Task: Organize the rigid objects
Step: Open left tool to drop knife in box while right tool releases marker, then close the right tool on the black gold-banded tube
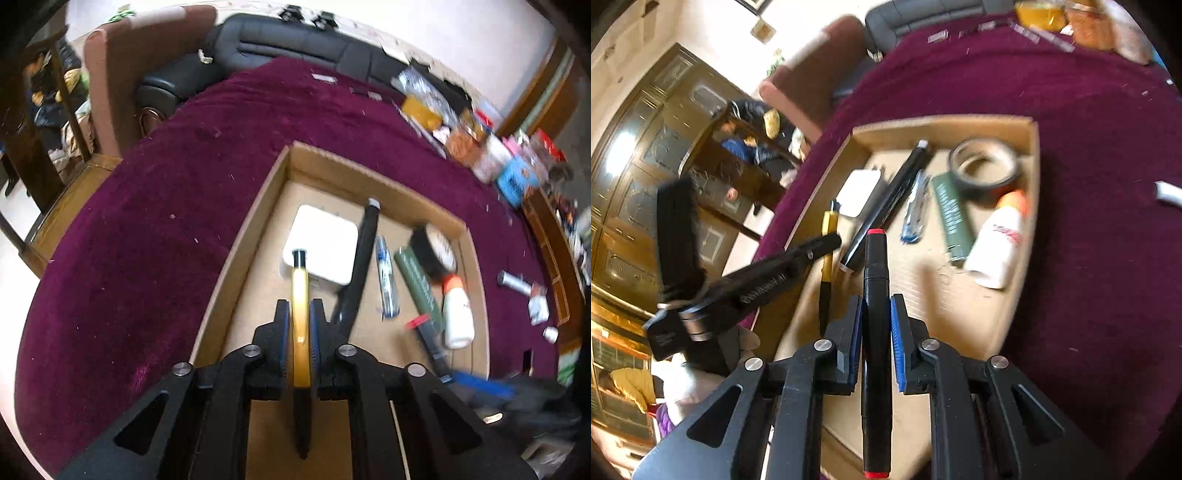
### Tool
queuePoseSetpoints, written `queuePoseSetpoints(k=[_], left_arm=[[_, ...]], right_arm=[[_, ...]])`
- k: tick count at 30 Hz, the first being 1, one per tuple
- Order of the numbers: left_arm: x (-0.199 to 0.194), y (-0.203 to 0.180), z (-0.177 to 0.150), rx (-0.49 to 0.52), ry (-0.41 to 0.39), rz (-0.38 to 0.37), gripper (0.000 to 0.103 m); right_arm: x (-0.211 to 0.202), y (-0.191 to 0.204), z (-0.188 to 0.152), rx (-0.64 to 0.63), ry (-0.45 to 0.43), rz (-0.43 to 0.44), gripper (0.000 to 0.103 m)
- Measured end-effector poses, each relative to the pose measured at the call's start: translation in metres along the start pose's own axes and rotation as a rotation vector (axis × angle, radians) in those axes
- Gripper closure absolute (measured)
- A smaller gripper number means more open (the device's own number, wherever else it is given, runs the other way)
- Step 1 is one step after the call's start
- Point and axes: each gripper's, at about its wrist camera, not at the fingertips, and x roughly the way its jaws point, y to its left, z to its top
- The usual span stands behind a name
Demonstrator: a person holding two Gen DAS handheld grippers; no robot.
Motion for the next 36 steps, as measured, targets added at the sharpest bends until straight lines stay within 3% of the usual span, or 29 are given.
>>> queuePoseSetpoints(k=[3,8,11,14,19,23,24,25,26,27,28,30,32,34,36], left_arm=[[-0.02,0.004,-0.005,-0.014,-0.044,-0.021,0.079],[-0.075,0.015,-0.029,-0.052,-0.191,-0.071,0.057],[-0.093,0.024,-0.04,-0.088,-0.233,-0.093,0.055],[-0.105,0.036,-0.05,-0.133,-0.253,-0.1,0.055],[-0.124,0.036,-0.064,-0.153,-0.316,-0.083,0.052],[-0.137,0.02,-0.076,-0.131,-0.344,-0.117,0.05],[-0.14,0.014,-0.08,-0.126,-0.346,-0.133,0.05],[-0.143,0.007,-0.083,-0.117,-0.348,-0.146,0.049],[-0.145,-0.002,-0.087,-0.102,-0.352,-0.161,0.047],[-0.146,-0.01,-0.09,-0.084,-0.354,-0.174,0.046],[-0.149,-0.021,-0.093,-0.062,-0.356,-0.184,0.044],[-0.149,-0.046,-0.1,0.0,-0.351,-0.21,0.042],[-0.146,-0.066,-0.108,0.044,-0.333,-0.237,0.042],[-0.14,-0.088,-0.114,0.088,-0.296,-0.258,0.042],[-0.134,-0.104,-0.119,0.112,-0.264,-0.263,0.042]], right_arm=[[0.013,0.002,-0.001,0.005,0.026,-0.039,0.09],[0.033,0.004,0.017,0.094,0.035,-0.06,0.09],[0.036,-0.003,0.026,0.186,0.025,-0.018,0.089],[0.029,-0.001,0.026,0.16,0.006,-0.029,0.089],[-0.027,0.005,0.01,0.044,-0.118,-0.06,0.088],[-0.107,0.005,-0.023,-0.087,-0.358,-0.191,0.086],[-0.124,0.003,-0.035,-0.11,-0.418,-0.223,0.082],[-0.145,-0.003,-0.051,-0.125,-0.493,-0.261,0.061],[-0.16,-0.012,-0.061,-0.109,-0.549,-0.282,0.022],[-0.175,-0.028,-0.073,-0.057,-0.611,-0.295,0.007],[-0.181,-0.04,-0.077,-0.016,-0.631,-0.304,0.0],[-0.192,-0.083,-0.087,0.109,-0.554,-0.337,0.0],[-0.195,-0.123,-0.1,0.216,-0.478,-0.329,0.019],[-0.194,-0.141,-0.113,0.259,-0.436,-0.376,0.022],[-0.189,-0.146,-0.119,0.247,-0.411,-0.4,0.033]])
